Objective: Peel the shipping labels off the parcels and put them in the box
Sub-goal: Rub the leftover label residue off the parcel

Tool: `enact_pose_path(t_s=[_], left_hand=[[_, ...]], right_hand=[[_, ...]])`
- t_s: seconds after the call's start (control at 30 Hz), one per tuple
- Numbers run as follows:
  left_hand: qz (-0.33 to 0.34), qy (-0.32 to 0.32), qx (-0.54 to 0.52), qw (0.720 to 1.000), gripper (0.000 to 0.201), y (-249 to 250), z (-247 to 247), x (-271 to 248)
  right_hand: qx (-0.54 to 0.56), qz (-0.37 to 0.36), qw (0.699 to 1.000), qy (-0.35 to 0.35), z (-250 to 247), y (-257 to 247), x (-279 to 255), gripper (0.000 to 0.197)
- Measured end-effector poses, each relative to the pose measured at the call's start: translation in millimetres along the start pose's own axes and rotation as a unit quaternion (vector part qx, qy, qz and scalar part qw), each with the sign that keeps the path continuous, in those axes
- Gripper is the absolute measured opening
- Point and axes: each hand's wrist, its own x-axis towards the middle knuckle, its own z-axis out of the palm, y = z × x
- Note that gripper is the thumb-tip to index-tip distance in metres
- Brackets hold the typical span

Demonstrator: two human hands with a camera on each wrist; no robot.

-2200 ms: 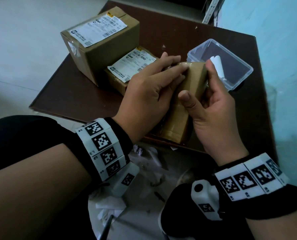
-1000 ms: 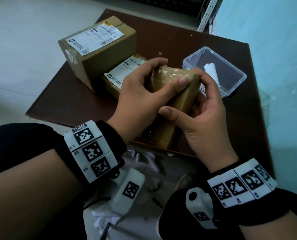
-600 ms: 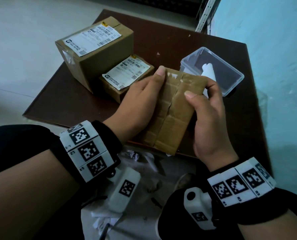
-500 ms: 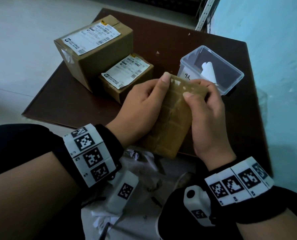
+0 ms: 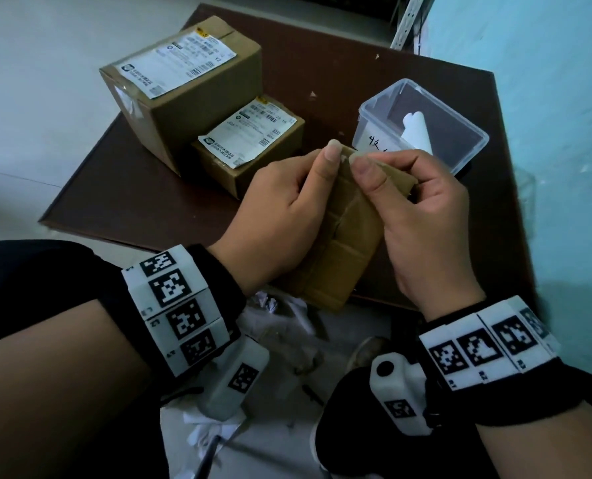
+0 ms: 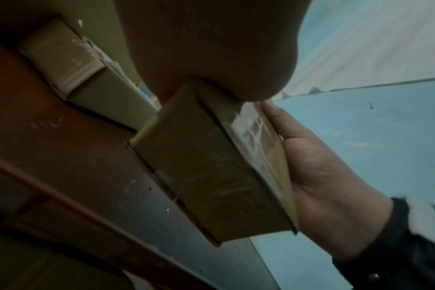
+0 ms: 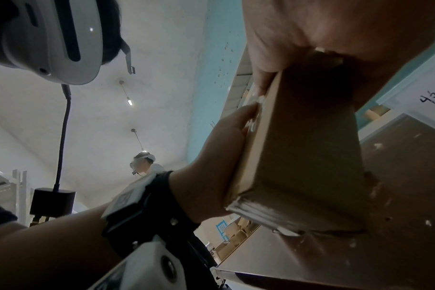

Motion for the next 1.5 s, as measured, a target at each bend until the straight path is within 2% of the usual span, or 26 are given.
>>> enact_pose_path(t_s=[0.13,0.43,0.7,1.13,1.5], left_hand=[[-0.043,-0.009,-0.016,0.999,0.057,0,-1,2],[-0.059,-0.017,0.008,0.998,0.065,0,-4,4],[-0.031,-0.053,0.039,0.997,0.052,5,-5,1],[0.002,-0.061,0.073,0.995,0.049,2,-10,1],[0.020,-0.062,0.120,0.991,0.046,-7,-10,-2]], right_hand=[[-0.016,0.003,0.999,-0.028,-2,0,2,0.010],[-0.017,0.027,0.999,-0.043,-4,3,3,0.005],[-0.027,0.047,0.997,-0.055,-11,6,6,0.007],[0.020,0.072,0.995,-0.064,-11,10,7,0.003],[0.022,0.072,0.996,-0.053,-8,12,3,0.014]])
